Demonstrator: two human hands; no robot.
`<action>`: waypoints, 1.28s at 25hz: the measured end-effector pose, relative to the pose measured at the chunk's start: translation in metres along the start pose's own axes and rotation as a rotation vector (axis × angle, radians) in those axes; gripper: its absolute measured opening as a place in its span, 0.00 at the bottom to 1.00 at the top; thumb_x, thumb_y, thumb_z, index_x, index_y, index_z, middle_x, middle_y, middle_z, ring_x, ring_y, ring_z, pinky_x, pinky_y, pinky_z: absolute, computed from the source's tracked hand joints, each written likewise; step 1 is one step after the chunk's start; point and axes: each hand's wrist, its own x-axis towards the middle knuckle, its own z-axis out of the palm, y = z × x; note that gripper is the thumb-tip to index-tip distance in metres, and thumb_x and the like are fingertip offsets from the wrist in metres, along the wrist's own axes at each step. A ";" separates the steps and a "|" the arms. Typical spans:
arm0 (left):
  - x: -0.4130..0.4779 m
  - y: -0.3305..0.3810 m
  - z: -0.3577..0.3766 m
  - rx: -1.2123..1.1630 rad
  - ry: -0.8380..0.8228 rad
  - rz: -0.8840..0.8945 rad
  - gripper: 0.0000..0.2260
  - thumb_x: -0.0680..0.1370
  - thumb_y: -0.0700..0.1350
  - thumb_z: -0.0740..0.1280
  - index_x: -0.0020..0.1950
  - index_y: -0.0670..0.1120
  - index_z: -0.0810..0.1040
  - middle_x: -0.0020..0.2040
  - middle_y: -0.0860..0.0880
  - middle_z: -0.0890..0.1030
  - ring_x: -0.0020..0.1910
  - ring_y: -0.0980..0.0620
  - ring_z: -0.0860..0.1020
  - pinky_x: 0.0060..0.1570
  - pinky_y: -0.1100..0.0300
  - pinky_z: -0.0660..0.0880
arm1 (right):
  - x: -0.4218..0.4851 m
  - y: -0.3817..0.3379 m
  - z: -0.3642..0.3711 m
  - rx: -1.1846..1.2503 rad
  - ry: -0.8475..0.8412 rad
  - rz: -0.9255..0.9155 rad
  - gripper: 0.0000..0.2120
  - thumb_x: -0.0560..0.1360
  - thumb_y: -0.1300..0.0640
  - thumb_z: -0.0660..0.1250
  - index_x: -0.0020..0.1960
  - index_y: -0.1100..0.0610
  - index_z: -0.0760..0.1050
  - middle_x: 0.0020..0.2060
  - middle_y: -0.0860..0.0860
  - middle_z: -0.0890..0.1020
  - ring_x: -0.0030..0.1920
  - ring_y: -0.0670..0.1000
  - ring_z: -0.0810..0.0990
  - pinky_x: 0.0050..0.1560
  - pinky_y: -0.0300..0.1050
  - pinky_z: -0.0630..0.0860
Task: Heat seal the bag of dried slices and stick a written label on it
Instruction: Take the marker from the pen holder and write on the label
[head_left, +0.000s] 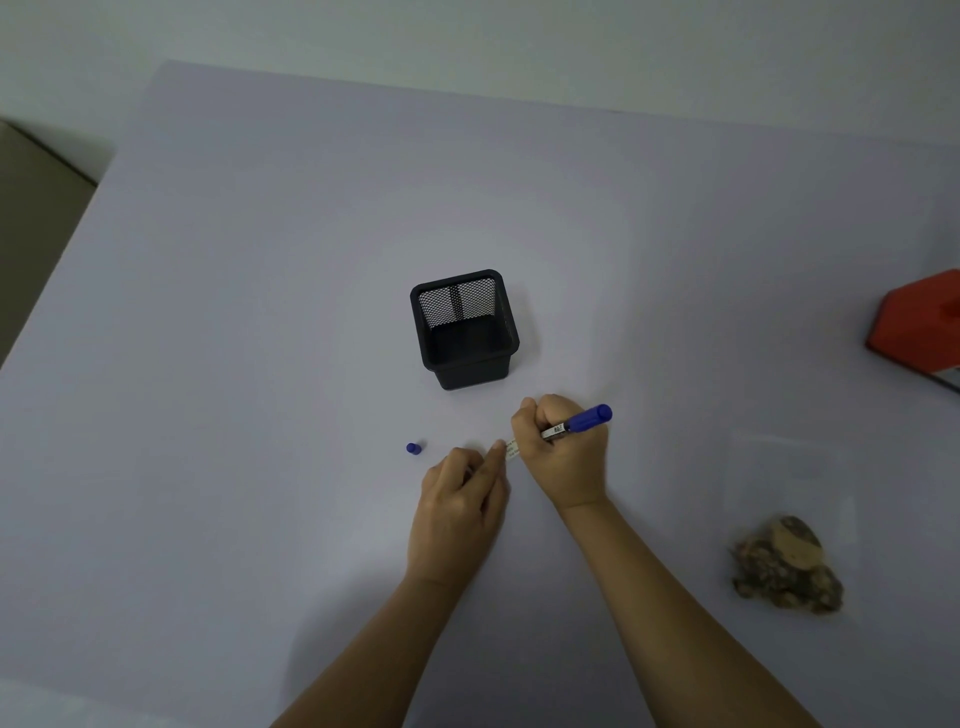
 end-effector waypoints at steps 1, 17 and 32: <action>0.000 0.000 0.000 -0.001 0.001 -0.001 0.13 0.77 0.45 0.63 0.55 0.40 0.82 0.36 0.46 0.75 0.33 0.51 0.72 0.35 0.60 0.72 | 0.000 0.001 0.000 -0.005 -0.001 -0.002 0.18 0.73 0.56 0.60 0.27 0.61 0.64 0.21 0.54 0.68 0.21 0.53 0.66 0.20 0.46 0.68; -0.001 -0.002 0.002 -0.014 0.001 -0.005 0.13 0.77 0.44 0.63 0.56 0.41 0.81 0.37 0.46 0.75 0.35 0.52 0.69 0.37 0.62 0.69 | 0.000 0.001 0.001 -0.035 0.032 -0.015 0.18 0.74 0.58 0.61 0.26 0.60 0.63 0.21 0.51 0.67 0.20 0.52 0.65 0.20 0.44 0.67; -0.001 -0.002 0.001 -0.006 -0.008 0.006 0.13 0.77 0.44 0.64 0.56 0.40 0.81 0.37 0.46 0.75 0.34 0.51 0.71 0.35 0.60 0.71 | 0.001 0.002 0.000 -0.056 0.060 -0.006 0.18 0.74 0.58 0.61 0.26 0.62 0.64 0.20 0.54 0.68 0.20 0.52 0.65 0.20 0.43 0.65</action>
